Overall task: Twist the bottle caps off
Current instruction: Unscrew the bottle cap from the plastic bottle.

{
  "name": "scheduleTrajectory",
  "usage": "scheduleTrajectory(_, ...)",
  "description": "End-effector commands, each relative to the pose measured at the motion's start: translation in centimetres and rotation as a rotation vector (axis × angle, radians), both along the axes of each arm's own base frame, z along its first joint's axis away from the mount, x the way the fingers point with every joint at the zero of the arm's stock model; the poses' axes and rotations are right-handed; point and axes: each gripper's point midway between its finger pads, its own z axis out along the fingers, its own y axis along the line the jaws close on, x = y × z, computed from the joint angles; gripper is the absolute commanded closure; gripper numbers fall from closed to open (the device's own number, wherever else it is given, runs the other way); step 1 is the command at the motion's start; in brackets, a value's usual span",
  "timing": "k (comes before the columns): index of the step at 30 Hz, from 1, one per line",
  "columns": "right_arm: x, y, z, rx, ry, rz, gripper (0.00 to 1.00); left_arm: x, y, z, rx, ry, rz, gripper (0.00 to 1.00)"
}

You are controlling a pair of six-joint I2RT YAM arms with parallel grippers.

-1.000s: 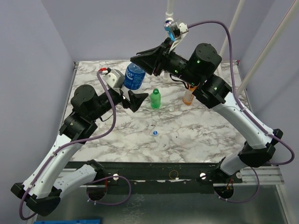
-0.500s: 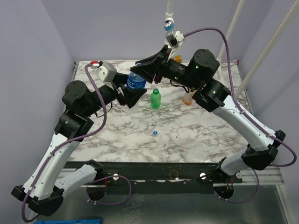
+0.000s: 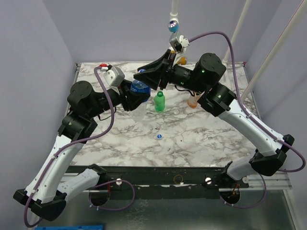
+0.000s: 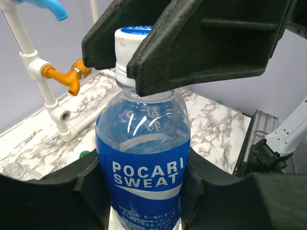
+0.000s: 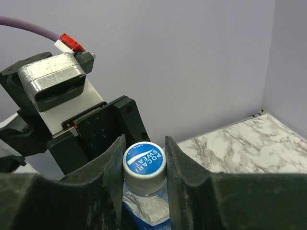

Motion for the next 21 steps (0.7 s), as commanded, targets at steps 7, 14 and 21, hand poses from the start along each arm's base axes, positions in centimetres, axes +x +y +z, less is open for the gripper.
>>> scheduleTrajectory(7, 3.0, -0.9, 2.3, 0.075, 0.094, -0.18, 0.16, 1.7, 0.8, -0.3, 0.043, -0.054, 0.098, 0.78)
scheduleTrajectory(14, 4.9, 0.8, 0.7, -0.017, 0.139, -0.289, 0.2, 4.1, 2.6, 0.6, 0.028, -0.085, 0.261, 0.86)
scheduleTrajectory(21, 5.1, 1.0, 0.5, -0.024, 0.146, -0.299, 0.27, 3.9, 2.7, 0.7, 0.018, -0.084, 0.267, 0.87)
